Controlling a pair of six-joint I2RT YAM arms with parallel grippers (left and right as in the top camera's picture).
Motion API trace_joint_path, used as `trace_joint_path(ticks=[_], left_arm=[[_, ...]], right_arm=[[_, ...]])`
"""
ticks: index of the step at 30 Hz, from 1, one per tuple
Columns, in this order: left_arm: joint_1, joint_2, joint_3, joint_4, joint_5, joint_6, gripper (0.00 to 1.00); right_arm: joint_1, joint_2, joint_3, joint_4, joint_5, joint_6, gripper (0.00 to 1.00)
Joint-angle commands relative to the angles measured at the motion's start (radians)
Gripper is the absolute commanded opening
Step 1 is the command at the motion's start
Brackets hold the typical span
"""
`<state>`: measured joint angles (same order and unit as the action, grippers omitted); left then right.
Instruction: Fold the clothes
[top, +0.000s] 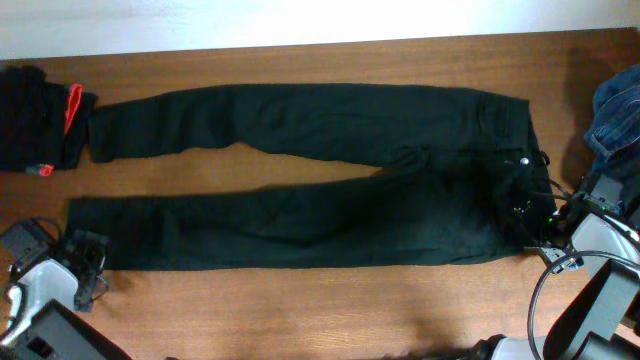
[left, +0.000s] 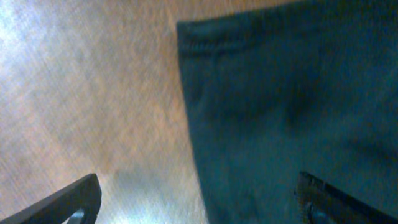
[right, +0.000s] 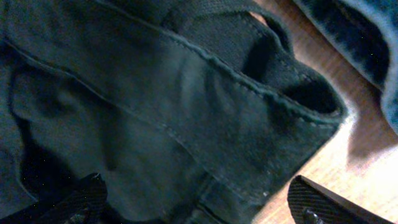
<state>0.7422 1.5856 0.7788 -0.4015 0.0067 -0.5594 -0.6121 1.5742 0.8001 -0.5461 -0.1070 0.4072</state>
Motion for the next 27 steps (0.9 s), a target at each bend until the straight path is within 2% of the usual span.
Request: trace_joint_path(ticks=[1,14,15,21,22,23,24,26,27], left_arm=[[0.005,0.051,-0.005,0.045,-0.005,-0.013,0.99],[0.005,0.168,-0.005,0.14,0.016,-0.013,0.89],[0.005,0.168,-0.005,0.141,0.016,-0.013,0.84],[0.005,0.168,-0.005,0.148,0.016,-0.013,0.75],[0.005,0.168,-0.005,0.148,0.016,-0.013,0.66],[0.005,0.168,-0.005,0.148,0.016,-0.013,0.46],[0.005,0.168,-0.005,0.148,0.016,-0.013,0.29],[0.005,0.168,-0.005,0.149,0.016,-0.013,0.12],[0.005,0.168,-0.005,0.148,0.016,-0.013,0.06]], right_arm=[[0.005,-0.001,-0.006,0.014,-0.014,-0.01,0.98],[0.005,-0.001,-0.006,0.031,-0.017,-0.01,0.98],[0.005,-0.001,-0.006,0.03,-0.017,-0.01,0.98],[0.005,-0.001,-0.006,0.026,-0.016,-0.011,0.98],[0.005,-0.001,-0.006,0.026,-0.016,-0.011,0.98],[0.005,-0.001,-0.006,0.026,-0.016,-0.016,0.97],[0.005,-0.001,-0.006,0.026,-0.017,-0.031,0.9],[0.005,-0.001,-0.006,0.025,-0.016,-0.037,0.77],[0.005,-0.001,-0.006,0.024,-0.016,-0.037,0.66]])
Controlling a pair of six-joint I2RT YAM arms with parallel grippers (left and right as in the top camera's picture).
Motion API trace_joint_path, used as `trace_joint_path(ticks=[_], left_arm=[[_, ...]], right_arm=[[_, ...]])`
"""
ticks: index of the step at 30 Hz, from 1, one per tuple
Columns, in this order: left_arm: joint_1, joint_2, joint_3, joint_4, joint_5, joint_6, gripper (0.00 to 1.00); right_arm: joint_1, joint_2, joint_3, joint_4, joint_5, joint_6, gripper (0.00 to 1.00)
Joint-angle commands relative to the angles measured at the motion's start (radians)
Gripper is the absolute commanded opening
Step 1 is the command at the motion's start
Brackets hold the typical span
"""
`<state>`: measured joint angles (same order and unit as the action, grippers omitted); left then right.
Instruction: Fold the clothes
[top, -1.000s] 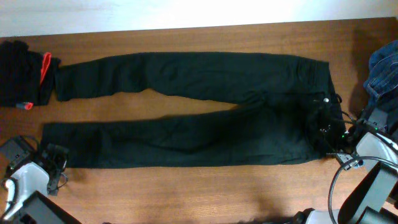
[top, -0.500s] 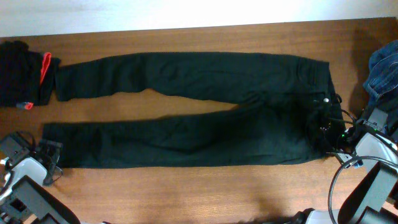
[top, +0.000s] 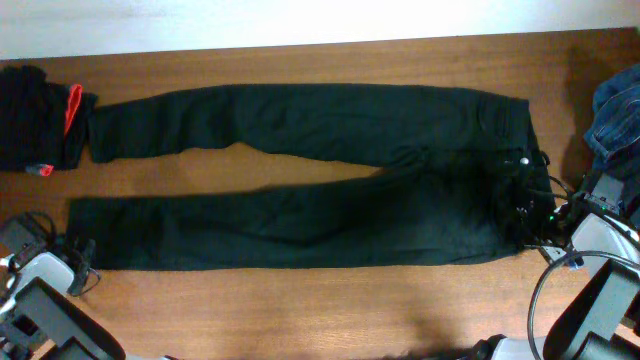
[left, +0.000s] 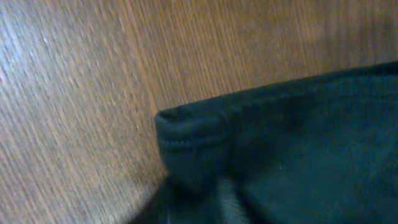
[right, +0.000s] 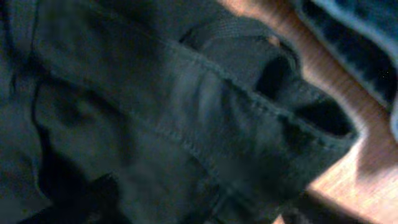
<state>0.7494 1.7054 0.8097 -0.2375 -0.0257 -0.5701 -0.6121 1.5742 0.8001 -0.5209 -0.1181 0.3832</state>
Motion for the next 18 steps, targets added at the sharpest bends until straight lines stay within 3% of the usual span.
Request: trace_joint_path(ticks=[1,6,18], left_arm=[[-0.002,0.048,-0.036,-0.016,0.049,-0.002,0.03],[-0.002,0.048,-0.035,-0.016,0.049,-0.002,0.01],[-0.002,-0.034,0.069,-0.087,0.203,-0.002,0.01]], right_arm=[[0.005,-0.001,-0.006,-0.002,-0.005,-0.013,0.58],[0.005,-0.002,-0.006,-0.002,-0.005,-0.013,0.04],[0.005,-0.084,0.085,-0.105,-0.056,-0.012,0.04]])
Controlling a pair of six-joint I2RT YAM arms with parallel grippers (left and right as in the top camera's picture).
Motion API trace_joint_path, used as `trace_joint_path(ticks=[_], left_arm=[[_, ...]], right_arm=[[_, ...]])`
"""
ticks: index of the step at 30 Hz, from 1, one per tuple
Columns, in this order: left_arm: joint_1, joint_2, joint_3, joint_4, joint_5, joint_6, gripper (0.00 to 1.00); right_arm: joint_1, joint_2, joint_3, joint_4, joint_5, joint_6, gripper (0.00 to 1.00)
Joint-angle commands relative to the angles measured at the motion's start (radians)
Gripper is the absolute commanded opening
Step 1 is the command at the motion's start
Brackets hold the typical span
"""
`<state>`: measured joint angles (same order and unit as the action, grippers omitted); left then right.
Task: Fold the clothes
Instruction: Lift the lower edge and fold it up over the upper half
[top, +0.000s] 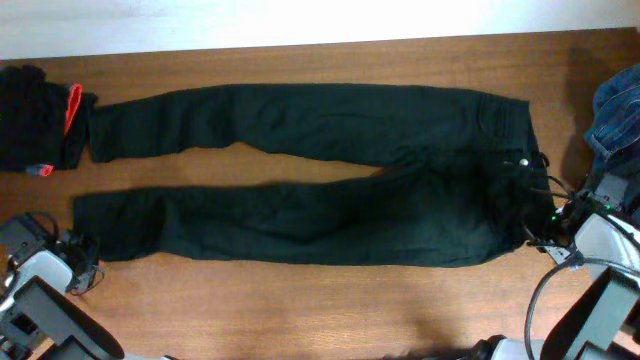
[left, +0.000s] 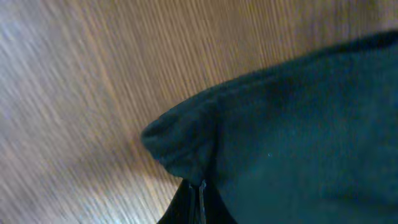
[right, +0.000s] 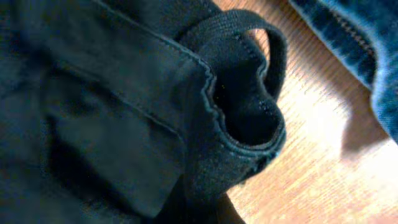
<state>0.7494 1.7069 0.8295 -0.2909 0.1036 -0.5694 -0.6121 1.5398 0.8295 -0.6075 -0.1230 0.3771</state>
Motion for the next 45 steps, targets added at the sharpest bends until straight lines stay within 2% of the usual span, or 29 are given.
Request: trace_joint_path(ticks=[1,4,11,20,35,45], left_arm=[[-0.002,-0.045,0.071,-0.059,0.074,-0.002,0.01],[-0.002,-0.061,0.138,-0.143,0.077,0.0,0.01],[-0.008,-0.064,0.327,-0.348,0.08,0.091,0.01],[-0.01,-0.064,0.461,-0.455,0.08,0.093,0.01],[-0.081,-0.064,0.595,-0.446,0.084,0.092,0.01],[-0.101,-0.064,0.625,-0.394,0.083,0.084,0.01]], right_arm=[[0.005,-0.057,0.074,-0.036,-0.061,-0.005,0.04],[0.005,-0.066,0.123,-0.08,-0.066,-0.003,0.04],[0.005,-0.066,0.233,-0.174,-0.066,-0.003,0.04],[0.05,-0.065,0.367,-0.244,-0.064,0.018,0.04],[0.05,-0.064,0.522,-0.264,-0.084,0.112,0.04],[0.087,-0.058,0.532,-0.166,-0.105,0.169,0.04]])
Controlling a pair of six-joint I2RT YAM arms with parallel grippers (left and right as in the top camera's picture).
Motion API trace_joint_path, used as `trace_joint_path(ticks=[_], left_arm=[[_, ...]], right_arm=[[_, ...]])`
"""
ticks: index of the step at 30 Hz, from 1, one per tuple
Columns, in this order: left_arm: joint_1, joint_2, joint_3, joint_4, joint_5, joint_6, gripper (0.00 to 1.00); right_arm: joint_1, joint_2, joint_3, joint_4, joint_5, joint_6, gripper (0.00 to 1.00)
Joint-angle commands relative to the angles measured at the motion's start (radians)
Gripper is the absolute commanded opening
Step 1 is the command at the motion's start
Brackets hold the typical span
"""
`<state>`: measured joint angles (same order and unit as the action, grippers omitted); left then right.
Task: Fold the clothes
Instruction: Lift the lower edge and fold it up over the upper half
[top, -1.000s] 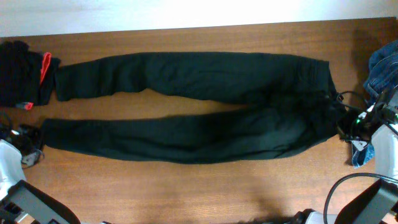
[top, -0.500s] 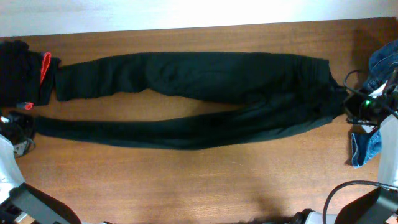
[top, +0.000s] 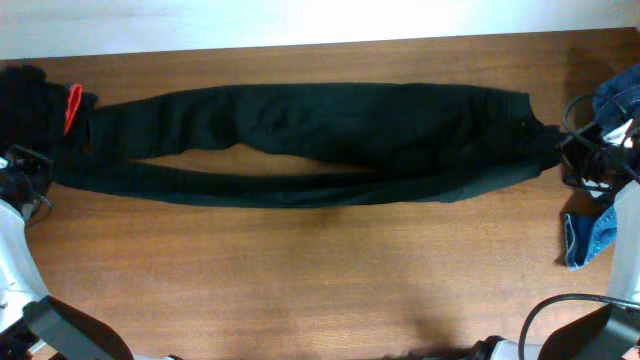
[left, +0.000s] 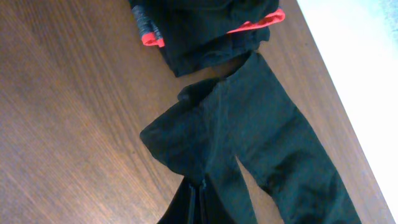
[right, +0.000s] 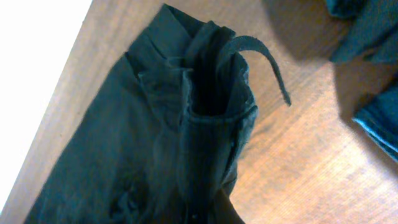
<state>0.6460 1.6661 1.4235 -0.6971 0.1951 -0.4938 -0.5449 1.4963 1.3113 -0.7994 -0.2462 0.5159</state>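
Note:
Black trousers (top: 330, 120) stretch across the table, waistband at the right and leg hems at the left. The near leg (top: 250, 188) hangs as a narrow band close in front of the far leg. My left gripper (top: 42, 168) is shut on the near leg's hem (left: 186, 134), and the cloth runs down into the left gripper (left: 200, 198) at the bottom of the wrist view. My right gripper (top: 562, 152) is shut on the near end of the waistband (right: 214, 112). A loose belt loop (right: 261, 56) sticks out above the right gripper (right: 219, 208).
A black garment with red trim (top: 35, 110) lies at the far left, touching the far leg's hem (left: 249, 68). Blue denim clothes (top: 612, 105) sit at the right edge, with a blue piece (top: 590, 240) lying nearer the front. The table's far edge meets a white surface (top: 300, 20).
Both grippers have moved away from the table's front toward the far side, still shut on hem and waistband. The near leg, flat on the table before, now hangs taut beside the far leg.
Both grippers stood open over the spread trousers, left at the near hem, right at the waistband. They then sat low on the cloth, then were shut on it with the near leg shifted slightly. Now the near half is carried up to the far half.

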Motion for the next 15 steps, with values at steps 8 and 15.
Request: trace_joint_path(ticks=[8,15], left_arm=[[-0.003,-0.013,0.032,0.047,-0.007,-0.034,0.01],[-0.011,0.021,0.033,0.08,-0.007,-0.048,0.01]], right_arm=[[0.093,0.051,0.158,0.024,0.021,0.069,0.04],[0.107,0.151,0.267,0.006,0.025,0.104,0.04]])
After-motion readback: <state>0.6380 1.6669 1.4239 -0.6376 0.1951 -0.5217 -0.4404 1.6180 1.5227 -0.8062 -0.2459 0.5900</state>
